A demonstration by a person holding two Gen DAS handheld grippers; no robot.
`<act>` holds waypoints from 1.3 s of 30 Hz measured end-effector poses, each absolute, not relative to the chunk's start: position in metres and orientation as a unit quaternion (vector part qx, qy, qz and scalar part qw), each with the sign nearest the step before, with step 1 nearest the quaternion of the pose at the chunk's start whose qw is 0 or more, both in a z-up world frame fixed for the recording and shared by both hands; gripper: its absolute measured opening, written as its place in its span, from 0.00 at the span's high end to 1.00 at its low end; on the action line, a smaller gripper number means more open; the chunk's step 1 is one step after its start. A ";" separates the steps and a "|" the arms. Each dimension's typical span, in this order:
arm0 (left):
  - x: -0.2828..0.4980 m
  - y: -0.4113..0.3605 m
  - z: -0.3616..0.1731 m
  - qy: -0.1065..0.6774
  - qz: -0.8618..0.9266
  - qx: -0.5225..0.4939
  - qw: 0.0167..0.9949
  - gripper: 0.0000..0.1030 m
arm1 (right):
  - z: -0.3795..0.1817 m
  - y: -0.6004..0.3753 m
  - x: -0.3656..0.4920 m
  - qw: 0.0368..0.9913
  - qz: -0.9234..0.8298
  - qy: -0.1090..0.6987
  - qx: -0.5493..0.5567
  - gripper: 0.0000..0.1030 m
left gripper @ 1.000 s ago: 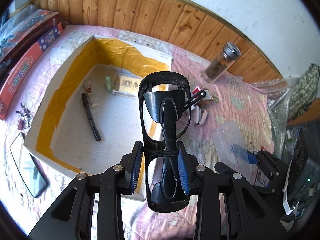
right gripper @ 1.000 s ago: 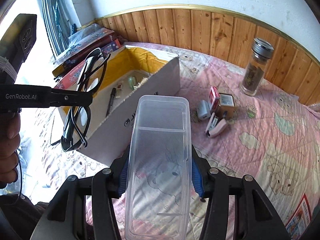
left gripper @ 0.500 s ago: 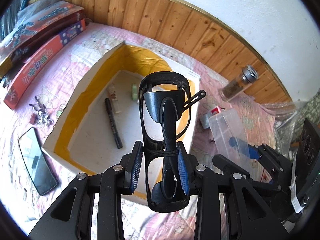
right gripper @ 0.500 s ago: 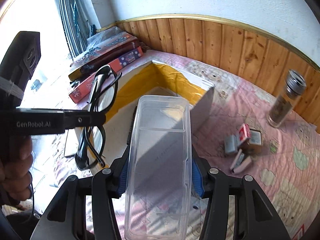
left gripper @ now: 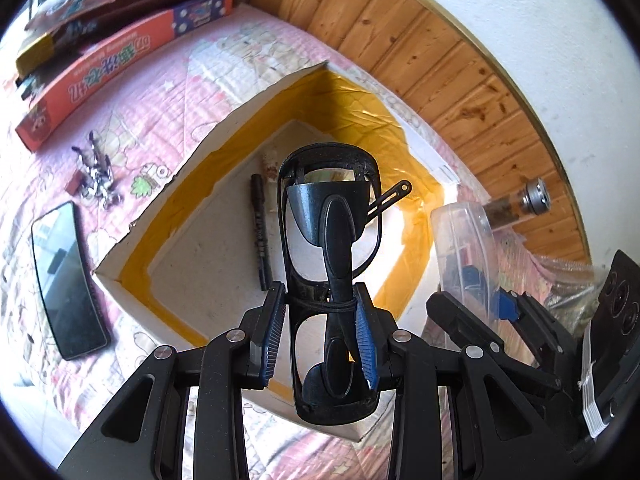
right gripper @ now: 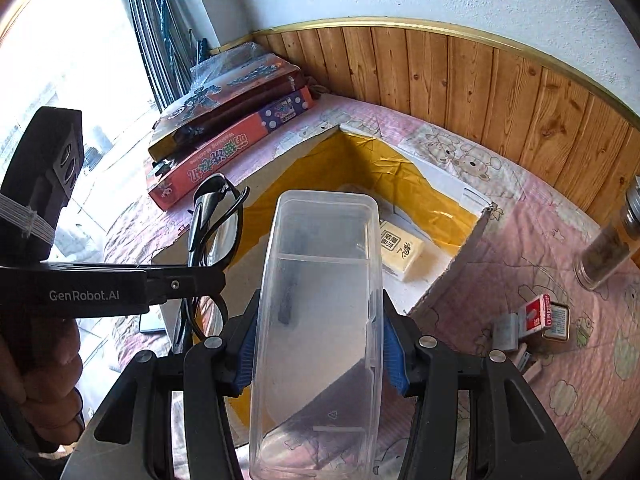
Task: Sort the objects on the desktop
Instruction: 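Carry the glasses and clear plastic box over the cardboard box with both grippers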
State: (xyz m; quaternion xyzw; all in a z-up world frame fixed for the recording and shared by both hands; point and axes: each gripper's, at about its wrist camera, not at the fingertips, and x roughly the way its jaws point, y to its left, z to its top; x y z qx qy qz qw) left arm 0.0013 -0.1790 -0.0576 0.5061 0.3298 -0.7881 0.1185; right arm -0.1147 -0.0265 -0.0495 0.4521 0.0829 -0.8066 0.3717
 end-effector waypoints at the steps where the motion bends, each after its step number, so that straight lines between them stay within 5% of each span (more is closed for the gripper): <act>1: 0.000 -0.180 -0.060 0.333 -0.786 0.508 0.119 0.67 | -0.050 -0.028 -0.116 0.372 -0.806 0.081 0.454 0.49; 39: -0.041 -0.183 -0.162 0.394 -0.663 0.621 0.138 0.66 | -0.118 -0.084 -0.185 0.353 -0.764 0.091 0.533 0.49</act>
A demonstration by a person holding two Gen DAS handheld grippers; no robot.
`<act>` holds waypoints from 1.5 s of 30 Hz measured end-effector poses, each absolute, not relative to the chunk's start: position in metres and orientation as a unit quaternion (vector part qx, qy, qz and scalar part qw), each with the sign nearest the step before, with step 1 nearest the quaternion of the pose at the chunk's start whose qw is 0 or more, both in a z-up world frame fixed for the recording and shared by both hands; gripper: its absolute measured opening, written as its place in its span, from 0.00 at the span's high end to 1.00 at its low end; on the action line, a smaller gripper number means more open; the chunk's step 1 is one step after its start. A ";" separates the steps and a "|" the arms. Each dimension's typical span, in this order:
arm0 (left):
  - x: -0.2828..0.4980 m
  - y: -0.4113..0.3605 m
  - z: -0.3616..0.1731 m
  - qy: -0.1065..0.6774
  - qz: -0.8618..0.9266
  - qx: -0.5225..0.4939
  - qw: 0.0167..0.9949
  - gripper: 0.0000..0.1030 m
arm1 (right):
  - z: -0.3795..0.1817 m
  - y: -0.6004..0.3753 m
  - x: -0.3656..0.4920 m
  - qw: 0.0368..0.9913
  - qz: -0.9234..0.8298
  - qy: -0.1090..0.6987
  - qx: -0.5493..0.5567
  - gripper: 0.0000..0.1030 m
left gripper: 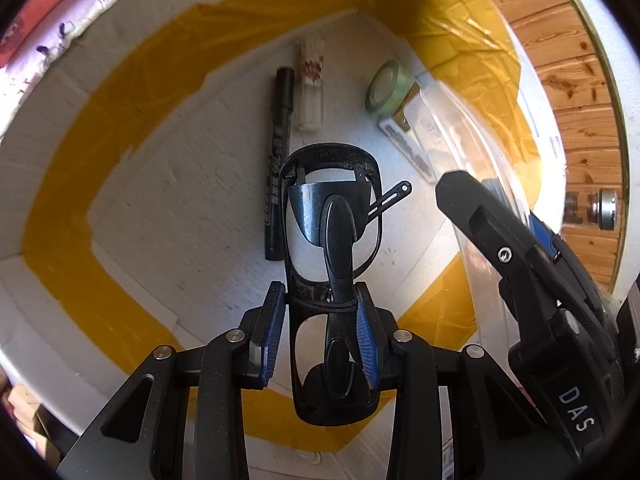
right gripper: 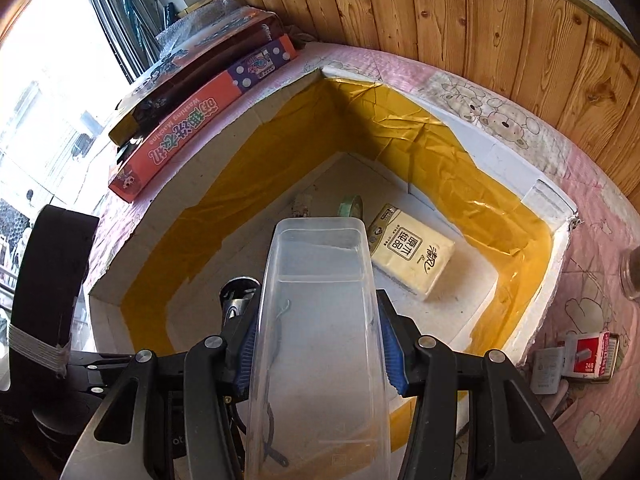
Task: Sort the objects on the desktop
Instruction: 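Carry the glasses and clear plastic box over the cardboard box with both grippers, then open the left gripper to drop the glasses while the right gripper releases the plastic box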
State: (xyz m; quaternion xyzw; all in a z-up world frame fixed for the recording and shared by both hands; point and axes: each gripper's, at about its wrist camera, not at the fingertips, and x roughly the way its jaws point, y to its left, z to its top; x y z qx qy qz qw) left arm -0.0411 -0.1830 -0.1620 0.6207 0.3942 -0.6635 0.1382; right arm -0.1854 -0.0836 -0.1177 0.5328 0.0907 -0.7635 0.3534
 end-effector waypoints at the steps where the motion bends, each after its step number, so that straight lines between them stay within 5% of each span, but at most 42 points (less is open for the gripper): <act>1: -0.042 -0.182 -0.165 0.394 -0.660 0.626 0.136 0.66 | -0.119 -0.085 -0.186 0.353 -0.762 0.093 0.535 0.49; 45: -0.032 -0.178 -0.161 0.368 -0.656 0.643 0.143 0.58 | -0.136 -0.098 -0.195 0.331 -0.739 0.131 0.572 0.47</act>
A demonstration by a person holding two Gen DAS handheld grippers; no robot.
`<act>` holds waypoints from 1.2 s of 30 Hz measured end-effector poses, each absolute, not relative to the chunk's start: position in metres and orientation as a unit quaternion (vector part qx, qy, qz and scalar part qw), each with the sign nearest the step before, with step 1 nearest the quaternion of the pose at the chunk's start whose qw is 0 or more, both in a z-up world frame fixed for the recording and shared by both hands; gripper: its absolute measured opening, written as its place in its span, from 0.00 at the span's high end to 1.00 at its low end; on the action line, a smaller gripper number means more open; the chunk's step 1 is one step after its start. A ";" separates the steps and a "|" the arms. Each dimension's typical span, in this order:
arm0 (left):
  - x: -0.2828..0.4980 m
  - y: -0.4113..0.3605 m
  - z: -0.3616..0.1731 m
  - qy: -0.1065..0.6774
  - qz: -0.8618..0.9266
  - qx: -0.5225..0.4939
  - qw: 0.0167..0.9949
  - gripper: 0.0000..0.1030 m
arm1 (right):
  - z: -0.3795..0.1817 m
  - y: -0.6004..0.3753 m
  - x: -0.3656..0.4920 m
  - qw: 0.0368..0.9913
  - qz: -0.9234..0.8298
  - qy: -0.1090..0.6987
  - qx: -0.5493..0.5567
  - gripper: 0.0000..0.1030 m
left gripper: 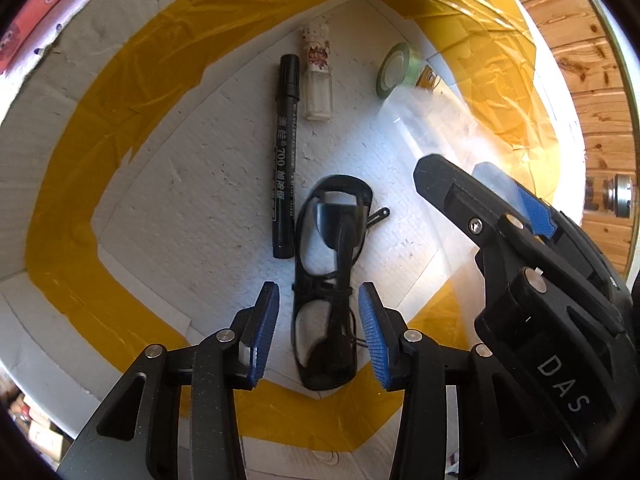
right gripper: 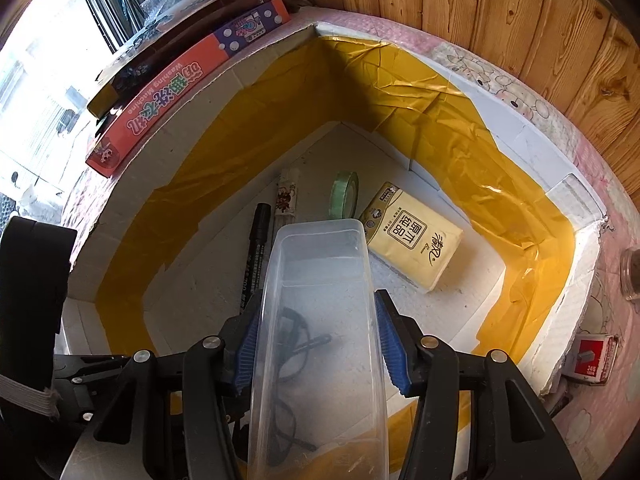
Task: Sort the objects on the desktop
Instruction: 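Open the left gripper to drop the glasses while the right gripper releases the plastic box, then move both grippers back toward the stapler and charger on the bedspread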
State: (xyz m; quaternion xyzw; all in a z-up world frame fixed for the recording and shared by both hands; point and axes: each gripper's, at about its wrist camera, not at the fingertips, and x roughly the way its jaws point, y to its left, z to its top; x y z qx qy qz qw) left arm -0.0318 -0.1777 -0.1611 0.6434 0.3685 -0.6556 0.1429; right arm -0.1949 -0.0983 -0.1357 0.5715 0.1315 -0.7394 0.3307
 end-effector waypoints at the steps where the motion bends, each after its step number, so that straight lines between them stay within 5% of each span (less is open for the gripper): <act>1: -0.031 -0.178 -0.160 0.369 -0.657 0.642 0.143 0.58 | -0.135 -0.098 -0.195 0.331 -0.740 0.131 0.571 0.47; 21: -0.009 -0.178 -0.123 0.347 -0.692 0.616 0.149 0.58 | -0.107 -0.088 -0.179 0.335 -0.754 0.125 0.552 0.41; 36: 0.009 -0.163 -0.094 0.251 -0.758 0.573 0.182 0.57 | -0.070 -0.050 -0.127 0.364 -0.781 0.061 0.503 0.38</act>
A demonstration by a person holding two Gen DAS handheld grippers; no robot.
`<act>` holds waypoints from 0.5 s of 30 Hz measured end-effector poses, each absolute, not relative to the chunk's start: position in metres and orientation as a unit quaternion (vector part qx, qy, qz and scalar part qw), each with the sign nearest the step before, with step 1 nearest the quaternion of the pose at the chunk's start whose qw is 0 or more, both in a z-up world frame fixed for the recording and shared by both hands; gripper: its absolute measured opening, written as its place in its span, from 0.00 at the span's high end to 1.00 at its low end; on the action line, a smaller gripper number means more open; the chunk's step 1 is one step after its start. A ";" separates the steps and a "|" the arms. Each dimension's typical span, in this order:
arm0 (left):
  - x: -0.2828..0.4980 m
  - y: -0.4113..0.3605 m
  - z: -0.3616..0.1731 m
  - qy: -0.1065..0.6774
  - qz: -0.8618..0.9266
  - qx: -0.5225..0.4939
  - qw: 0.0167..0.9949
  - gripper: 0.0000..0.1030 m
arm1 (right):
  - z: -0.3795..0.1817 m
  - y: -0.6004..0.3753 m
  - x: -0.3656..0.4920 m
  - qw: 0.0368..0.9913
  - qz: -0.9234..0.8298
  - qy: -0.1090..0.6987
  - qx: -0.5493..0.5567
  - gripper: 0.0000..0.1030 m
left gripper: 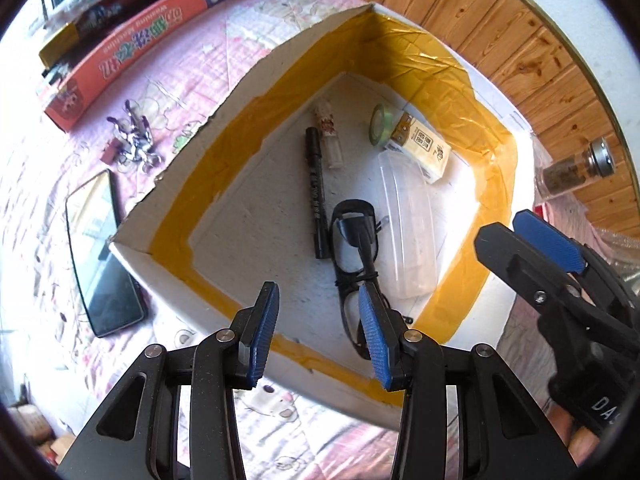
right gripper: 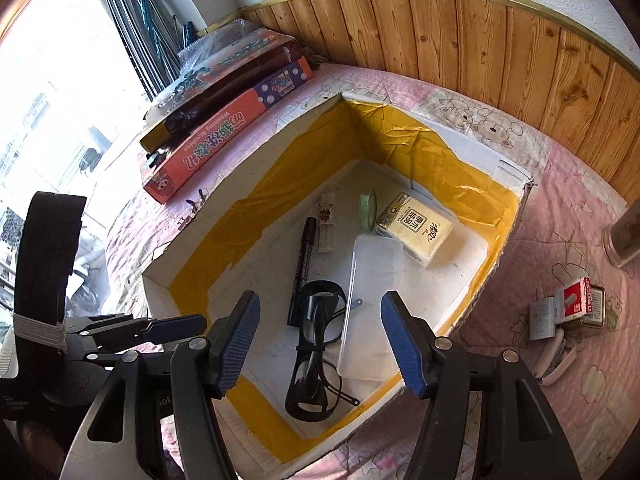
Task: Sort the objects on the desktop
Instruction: 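Move both grippers back toward the stapler and charger on the bedspread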
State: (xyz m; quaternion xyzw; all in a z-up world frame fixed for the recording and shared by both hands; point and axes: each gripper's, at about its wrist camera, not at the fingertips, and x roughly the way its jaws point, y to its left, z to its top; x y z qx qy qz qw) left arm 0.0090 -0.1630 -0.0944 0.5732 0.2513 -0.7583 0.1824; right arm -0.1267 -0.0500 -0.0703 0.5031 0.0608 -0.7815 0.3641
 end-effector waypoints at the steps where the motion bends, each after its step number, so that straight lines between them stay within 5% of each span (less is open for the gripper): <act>1: 0.016 -0.163 -0.087 0.243 -0.763 0.571 0.183 0.57 | -0.068 -0.047 -0.123 0.366 -0.784 0.056 0.499 0.38; 15: 0.021 -0.115 -0.042 0.189 -0.827 0.517 0.115 0.57 | -0.052 0.018 -0.086 0.355 -0.814 -0.024 0.460 0.38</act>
